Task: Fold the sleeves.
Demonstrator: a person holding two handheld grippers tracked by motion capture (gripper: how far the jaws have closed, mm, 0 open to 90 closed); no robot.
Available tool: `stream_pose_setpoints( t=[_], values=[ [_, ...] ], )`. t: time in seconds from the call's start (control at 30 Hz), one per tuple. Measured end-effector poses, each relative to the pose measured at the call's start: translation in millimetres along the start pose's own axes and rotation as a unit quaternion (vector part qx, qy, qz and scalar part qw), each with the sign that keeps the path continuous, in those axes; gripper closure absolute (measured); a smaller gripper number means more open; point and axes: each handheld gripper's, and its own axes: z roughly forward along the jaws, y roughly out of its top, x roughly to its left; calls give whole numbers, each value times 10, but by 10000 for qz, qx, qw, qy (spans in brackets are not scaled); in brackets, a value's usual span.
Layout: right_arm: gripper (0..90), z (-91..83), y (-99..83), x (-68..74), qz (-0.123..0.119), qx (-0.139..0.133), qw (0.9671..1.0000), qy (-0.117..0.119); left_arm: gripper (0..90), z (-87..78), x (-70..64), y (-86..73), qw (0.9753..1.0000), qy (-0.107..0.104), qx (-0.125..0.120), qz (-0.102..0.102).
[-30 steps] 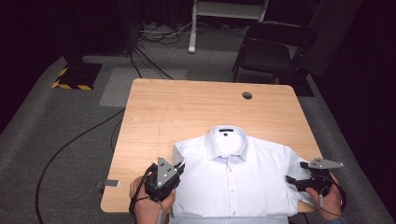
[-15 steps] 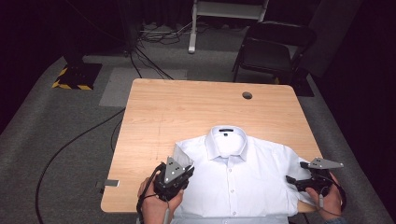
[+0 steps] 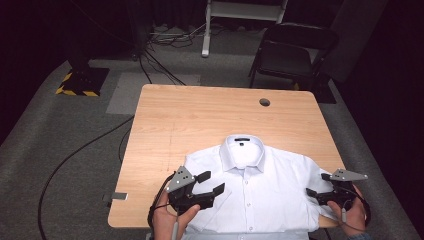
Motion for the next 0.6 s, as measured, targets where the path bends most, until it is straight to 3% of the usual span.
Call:
stream_pose_setpoints(
  t=[0.07, 0.2, 0.37, 0.53, 0.6],
  values=[
    [48, 0, 0, 0, -2, 0, 10000, 0, 320, -33, 25, 3, 9999, 93, -85, 17],
    [48, 0, 0, 0, -3, 0, 10000, -1, 292, -106, 87, 2, 9984, 510, -194, 172],
    [48, 0, 0, 0, -1, 0, 10000, 0, 252, -202, 202, -20, 9926, 1108, -302, 394],
    [48, 0, 0, 0, -1, -1, 10000, 0, 250, -271, 292, -51, 9889, 1387, -320, 434],
    [48, 0, 0, 0, -2, -1, 10000, 0, 244, -293, 335, -70, 9880, 1489, -270, 325]
  ],
)
